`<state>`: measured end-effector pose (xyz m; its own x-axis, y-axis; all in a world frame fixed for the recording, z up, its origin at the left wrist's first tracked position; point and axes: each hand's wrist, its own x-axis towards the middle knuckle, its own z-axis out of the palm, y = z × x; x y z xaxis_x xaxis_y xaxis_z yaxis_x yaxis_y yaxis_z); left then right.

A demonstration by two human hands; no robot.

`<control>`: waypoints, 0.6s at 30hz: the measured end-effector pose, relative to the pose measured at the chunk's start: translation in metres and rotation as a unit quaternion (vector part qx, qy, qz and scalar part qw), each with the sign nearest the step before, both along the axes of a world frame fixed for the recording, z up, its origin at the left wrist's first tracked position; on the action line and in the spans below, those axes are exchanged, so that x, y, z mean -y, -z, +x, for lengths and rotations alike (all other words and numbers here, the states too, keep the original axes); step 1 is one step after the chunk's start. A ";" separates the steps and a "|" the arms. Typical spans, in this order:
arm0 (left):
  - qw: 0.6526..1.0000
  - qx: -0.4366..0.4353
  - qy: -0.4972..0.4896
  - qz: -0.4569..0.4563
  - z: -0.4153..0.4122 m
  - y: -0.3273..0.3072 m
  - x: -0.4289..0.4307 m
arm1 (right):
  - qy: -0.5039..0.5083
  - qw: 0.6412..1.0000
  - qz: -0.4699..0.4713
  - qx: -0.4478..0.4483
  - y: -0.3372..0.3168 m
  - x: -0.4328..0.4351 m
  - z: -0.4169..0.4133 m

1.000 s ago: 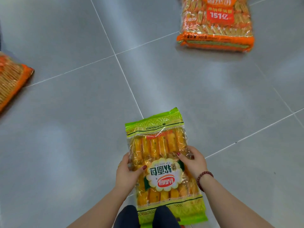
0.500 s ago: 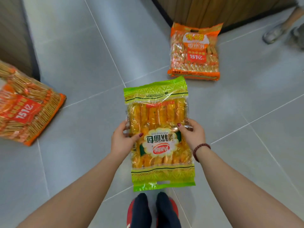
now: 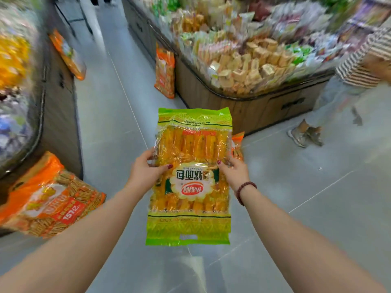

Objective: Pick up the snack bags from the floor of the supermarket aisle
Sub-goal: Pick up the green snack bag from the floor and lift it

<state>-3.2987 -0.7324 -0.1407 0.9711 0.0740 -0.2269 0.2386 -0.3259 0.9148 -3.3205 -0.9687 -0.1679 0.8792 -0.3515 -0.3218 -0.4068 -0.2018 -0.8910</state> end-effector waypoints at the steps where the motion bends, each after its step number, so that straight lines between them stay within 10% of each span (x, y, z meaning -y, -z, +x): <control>1: 1.000 0.015 0.001 0.000 0.006 -0.021 -0.001 | -0.008 1.000 0.004 0.014 -0.020 0.001 0.008; 18: 0.988 0.152 -0.032 0.020 0.231 -0.175 -0.139 | -0.095 0.981 -0.110 0.129 -0.180 -0.122 0.274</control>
<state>-3.0676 -0.5935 0.0339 0.9870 0.1405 0.0783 -0.0232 -0.3569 0.9338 -3.0466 -0.8467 0.0118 0.9777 -0.2096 -0.0145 -0.1100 -0.4519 -0.8853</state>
